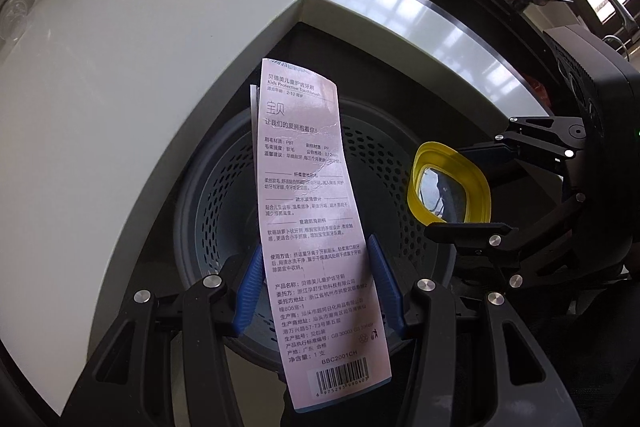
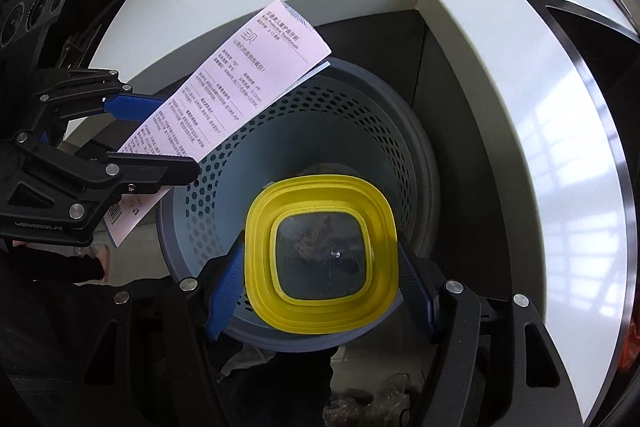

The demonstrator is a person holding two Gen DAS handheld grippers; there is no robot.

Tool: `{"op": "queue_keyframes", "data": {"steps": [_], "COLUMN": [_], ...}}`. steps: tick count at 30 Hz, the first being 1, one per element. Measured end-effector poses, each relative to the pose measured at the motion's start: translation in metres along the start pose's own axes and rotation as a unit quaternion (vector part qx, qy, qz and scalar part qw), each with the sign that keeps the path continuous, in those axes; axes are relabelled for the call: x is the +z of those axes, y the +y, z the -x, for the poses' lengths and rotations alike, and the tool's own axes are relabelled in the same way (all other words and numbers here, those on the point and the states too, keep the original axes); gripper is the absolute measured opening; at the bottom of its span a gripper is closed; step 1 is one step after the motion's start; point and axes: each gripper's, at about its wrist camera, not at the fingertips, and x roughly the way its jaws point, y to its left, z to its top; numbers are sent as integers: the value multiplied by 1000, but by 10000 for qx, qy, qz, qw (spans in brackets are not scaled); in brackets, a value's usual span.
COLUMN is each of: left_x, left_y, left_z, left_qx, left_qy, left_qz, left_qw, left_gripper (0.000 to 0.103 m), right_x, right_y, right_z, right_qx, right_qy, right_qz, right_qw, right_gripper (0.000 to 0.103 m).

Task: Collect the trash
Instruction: 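Carry the pink leaflet and yellow ring over the grey bin with both tools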

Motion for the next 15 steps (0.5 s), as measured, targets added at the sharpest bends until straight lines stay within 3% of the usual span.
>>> {"op": "queue_keyframes", "data": {"steps": [15], "left_x": [-6], "left_y": [3], "left_z": [-42], "left_qx": [-114], "left_qy": [368], "left_qz": [-221], "left_qw": [9990], "left_gripper": [49], "right_x": [5], "right_y": [7], "right_z": [-33], "right_qx": [-74], "right_qy": [427], "right_qz": [-81], "right_qw": [9990], "right_gripper": [67]}}
